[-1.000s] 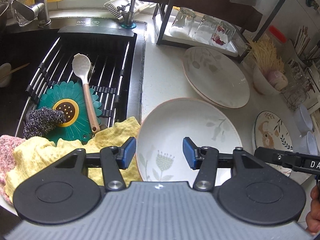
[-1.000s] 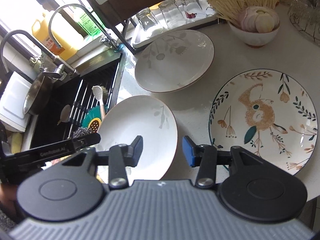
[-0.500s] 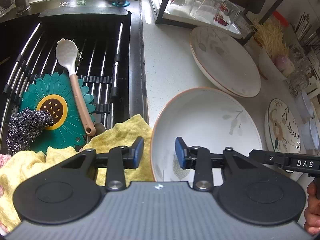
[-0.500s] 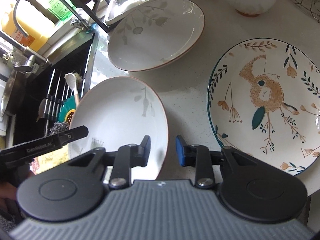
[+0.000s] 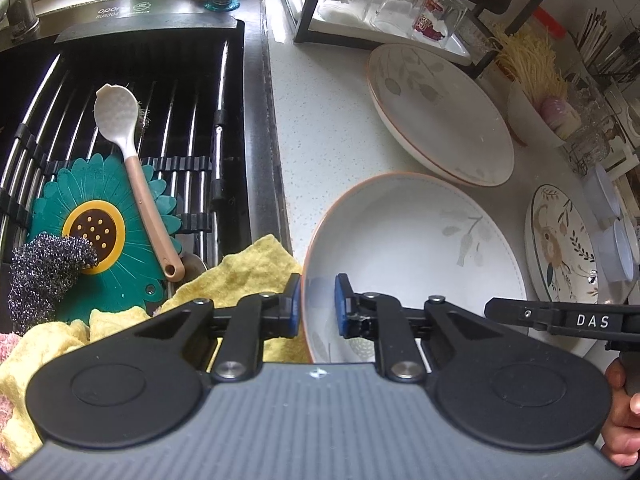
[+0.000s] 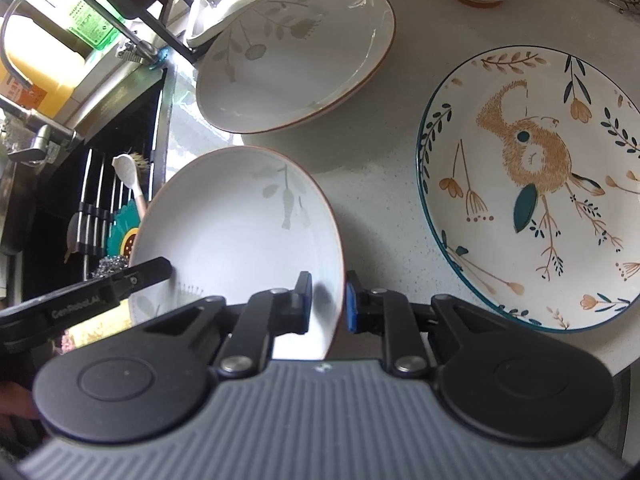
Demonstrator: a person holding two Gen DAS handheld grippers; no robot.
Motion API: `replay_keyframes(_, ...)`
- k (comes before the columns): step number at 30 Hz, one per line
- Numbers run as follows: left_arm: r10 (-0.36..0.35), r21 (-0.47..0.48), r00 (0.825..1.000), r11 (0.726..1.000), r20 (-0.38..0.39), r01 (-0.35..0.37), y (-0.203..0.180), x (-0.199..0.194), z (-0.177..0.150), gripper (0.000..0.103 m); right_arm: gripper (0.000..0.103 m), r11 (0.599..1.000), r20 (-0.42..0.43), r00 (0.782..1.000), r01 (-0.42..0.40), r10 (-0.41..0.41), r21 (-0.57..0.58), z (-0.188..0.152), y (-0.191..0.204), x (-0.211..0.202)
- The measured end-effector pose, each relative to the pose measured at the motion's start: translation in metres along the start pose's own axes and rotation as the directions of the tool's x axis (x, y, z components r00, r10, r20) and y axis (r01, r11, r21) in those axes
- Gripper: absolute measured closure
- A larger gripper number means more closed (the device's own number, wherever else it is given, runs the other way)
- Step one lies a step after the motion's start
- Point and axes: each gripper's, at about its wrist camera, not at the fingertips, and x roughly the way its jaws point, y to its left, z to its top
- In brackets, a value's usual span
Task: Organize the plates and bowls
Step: 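Lift the white bowl with the left gripper and carry it over the floral plate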
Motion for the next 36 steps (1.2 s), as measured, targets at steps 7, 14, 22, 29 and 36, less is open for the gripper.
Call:
replay_keyframes(7,0.002,-0.004,1.000,1.000,-0.006,-0.002,-0.007,-0.008,0.002,0.083,0.083,1.000,0.045,0.999,-0.003,0.004,-0.022,0.000,-0.001,-0.016)
replay_keyframes(14,-0.032,0.025,0.999,0.999,0.016,0.031,-0.017,-0.023,0.014,0.083,0.083,1.000,0.102,0.995,-0.009,0.010,-0.010,0.002,-0.002,-0.038)
replay_keyframes(22,-0.064,0.071,0.996,0.996,0.066,0.059,-0.033,-0.059,0.034,0.083,0.083,1.000,0.197,0.980,0.002,-0.002,-0.001,0.001,0.011,-0.080)
replay_keyframes(29,-0.102,0.116,0.989,0.989,0.104,0.090,-0.057,-0.086,0.044,0.083,0.083,0.999,0.283,0.959,-0.011,0.002,0.032,0.000,0.004,-0.111)
replay_keyframes(36,-0.130,0.172,0.984,0.979,0.122,0.108,-0.086,-0.089,0.048,0.083,0.083,0.999,0.335,0.942,-0.004,-0.014,0.054,-0.004,-0.014,-0.128)
